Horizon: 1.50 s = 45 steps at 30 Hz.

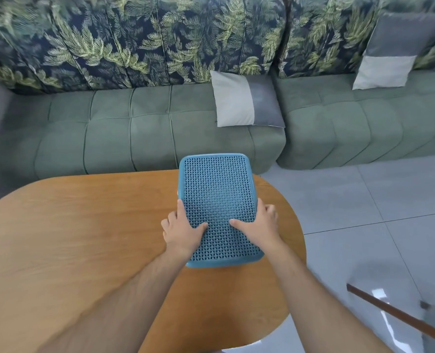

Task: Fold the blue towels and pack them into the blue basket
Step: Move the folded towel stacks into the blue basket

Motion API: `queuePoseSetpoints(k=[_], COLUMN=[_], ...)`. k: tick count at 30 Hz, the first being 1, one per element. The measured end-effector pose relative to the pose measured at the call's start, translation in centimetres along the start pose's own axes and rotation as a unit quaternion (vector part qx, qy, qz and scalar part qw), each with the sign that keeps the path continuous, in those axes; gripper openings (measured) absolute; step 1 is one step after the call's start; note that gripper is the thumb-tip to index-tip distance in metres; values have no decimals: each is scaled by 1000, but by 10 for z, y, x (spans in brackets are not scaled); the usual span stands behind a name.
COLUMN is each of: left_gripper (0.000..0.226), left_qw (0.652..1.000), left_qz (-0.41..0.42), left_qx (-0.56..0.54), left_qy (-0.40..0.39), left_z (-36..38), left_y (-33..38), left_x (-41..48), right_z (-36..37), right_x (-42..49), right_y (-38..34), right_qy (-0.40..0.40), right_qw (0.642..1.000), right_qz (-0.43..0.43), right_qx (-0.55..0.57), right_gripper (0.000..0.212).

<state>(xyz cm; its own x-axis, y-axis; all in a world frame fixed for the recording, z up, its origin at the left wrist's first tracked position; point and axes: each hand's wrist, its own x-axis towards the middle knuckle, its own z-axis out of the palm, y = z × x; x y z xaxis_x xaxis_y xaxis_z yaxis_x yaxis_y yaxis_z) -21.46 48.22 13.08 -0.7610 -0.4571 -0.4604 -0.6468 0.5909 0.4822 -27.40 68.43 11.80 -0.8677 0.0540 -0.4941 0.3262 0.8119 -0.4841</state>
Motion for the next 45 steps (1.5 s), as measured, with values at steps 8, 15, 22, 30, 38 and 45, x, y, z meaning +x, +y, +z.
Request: queuePoseSetpoints(k=[8, 15, 22, 30, 38, 45], left_gripper=[74, 56, 29, 35, 55, 57], left_qw=[999, 995, 994, 980, 945, 924], left_qz=[10, 77, 58, 151, 231, 278], left_qx=[-13, -32, -68, 41, 218, 255], left_qy=[48, 52, 64, 121, 82, 63], left_z=[-8, -25, -12, 0, 29, 61], left_y=[14, 50, 64, 53, 37, 12], left_x=[25, 137, 185, 172, 98, 23], right_z=[-10, -25, -4, 5, 12, 38], right_x=[27, 134, 183, 171, 81, 14], right_y=[-25, -85, -79, -72, -42, -5], right_qy=[35, 67, 77, 121, 112, 137], right_qw=[995, 994, 990, 977, 976, 965], right_qz=[-34, -82, -116, -170, -161, -118], right_qx=[-89, -1, 19, 37, -93, -189], right_gripper=[75, 50, 34, 29, 64, 63])
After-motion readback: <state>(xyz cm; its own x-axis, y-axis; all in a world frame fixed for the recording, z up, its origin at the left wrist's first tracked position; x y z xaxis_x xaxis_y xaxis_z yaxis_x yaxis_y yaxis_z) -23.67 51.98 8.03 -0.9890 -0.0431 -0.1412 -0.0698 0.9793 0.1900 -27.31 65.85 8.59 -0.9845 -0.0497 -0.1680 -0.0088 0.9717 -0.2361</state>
